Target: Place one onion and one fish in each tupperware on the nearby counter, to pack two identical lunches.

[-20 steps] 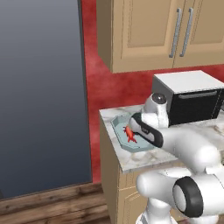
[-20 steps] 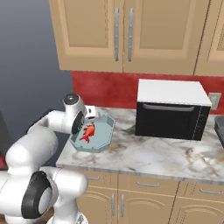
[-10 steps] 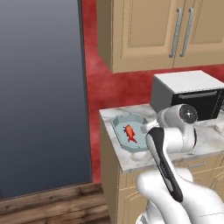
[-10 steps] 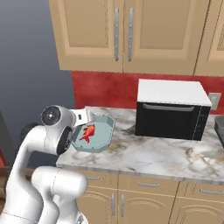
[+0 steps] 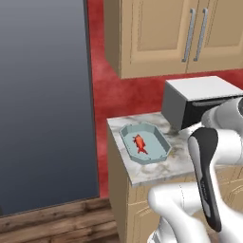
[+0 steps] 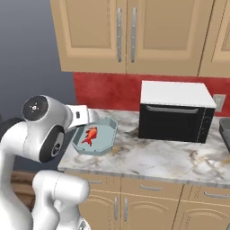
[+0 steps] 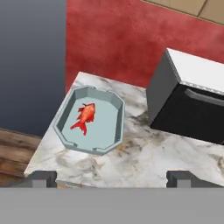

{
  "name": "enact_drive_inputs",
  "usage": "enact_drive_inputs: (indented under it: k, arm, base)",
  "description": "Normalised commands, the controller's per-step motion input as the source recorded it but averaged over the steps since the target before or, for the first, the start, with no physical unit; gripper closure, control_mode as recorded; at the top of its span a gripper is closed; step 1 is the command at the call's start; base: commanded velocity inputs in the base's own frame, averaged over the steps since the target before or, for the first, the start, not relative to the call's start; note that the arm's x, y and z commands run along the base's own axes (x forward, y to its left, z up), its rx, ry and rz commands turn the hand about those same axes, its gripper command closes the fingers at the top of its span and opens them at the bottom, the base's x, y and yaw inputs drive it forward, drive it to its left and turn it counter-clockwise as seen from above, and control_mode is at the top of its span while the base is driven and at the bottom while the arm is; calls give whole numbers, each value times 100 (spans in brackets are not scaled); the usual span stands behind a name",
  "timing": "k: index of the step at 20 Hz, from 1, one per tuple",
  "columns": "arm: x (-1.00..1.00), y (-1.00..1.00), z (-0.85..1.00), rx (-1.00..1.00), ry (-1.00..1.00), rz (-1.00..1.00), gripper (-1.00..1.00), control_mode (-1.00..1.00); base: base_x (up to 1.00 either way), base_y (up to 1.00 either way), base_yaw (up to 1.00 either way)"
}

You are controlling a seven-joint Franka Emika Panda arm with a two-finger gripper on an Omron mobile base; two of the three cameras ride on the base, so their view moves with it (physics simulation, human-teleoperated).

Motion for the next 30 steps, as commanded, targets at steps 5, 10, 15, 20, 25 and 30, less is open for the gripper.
enact_drive_inputs:
  k: [5, 10, 15, 20, 25, 30]
  arm:
    - [0, 0, 0, 0, 0, 0, -100, 100]
    - [0, 0, 0, 0, 0, 0, -100, 100]
    - [0, 0, 0, 0, 0, 0, -100, 100]
    - [0, 0, 0, 0, 0, 0, -100, 100]
    - [0, 0, 0, 0, 0, 0, -100, 100]
    - [0, 0, 0, 0, 0, 0, -100, 100]
  base:
    - [-100, -80, -11]
    - [-65, -100, -7]
    - [-32, -100, -7]
    - [-80, -100, -3]
    - [-98, -70, 2]
    - [-41, -95, 0]
